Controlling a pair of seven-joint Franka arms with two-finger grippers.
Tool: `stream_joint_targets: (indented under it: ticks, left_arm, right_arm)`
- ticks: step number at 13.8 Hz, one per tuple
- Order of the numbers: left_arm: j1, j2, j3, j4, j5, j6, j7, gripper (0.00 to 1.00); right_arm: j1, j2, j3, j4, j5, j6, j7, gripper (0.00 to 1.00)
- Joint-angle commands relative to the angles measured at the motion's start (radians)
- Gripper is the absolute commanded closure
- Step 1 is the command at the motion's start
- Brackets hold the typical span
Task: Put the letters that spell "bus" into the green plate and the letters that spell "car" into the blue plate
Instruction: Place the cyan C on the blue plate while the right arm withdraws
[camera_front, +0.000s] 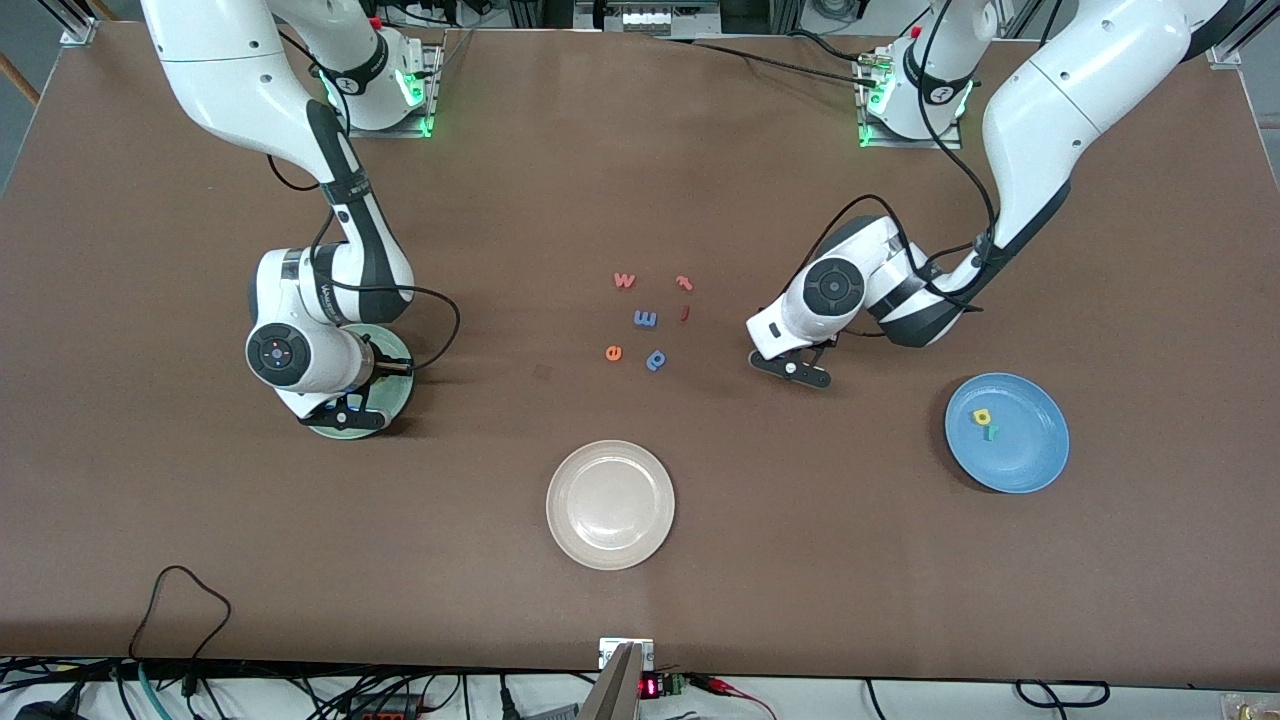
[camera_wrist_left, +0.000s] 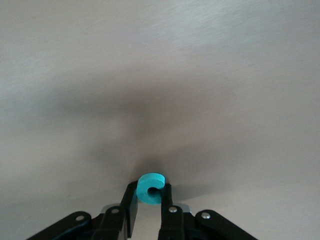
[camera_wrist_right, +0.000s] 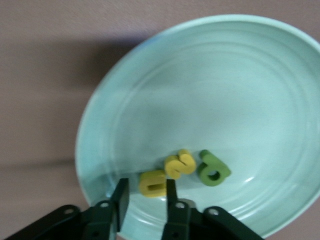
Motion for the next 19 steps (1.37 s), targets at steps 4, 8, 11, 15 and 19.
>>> stream_joint_targets:
  ticks: [4, 8, 11, 15, 19]
  left_arm:
    - [0.029, -0.054, 0.017, 0.229, 0.02, -0.354, 0.13, 0.83]
    - [0.147, -0.042, 0.067, 0.334, 0.022, -0.361, 0.429, 0.83]
    - [0.194, -0.033, 0.13, 0.339, 0.019, -0.289, 0.506, 0.67]
    - [0.218, -0.063, 0.095, 0.342, -0.009, -0.344, 0.502, 0.0]
    - [0.222, -0.094, -0.015, 0.49, -0.099, -0.58, 0.499, 0.0]
  right_arm:
    - [-0.003, -0.111, -0.004, 0.23, 0.033, -0.337, 0.038, 0.0]
    - [-0.011, -0.143, -0.053, 0.445, 0.022, -0.52, 0.029, 0.0]
    - [-0.026, -0.195, -0.131, 0.473, 0.039, -0.511, 0.02, 0.0]
    - [-0.182, -0.313, -0.086, 0.504, 0.03, -0.562, -0.124, 0.0]
    - [-0.489, -0.381, 0.189, 0.504, -0.108, -0.581, -0.273, 0.0]
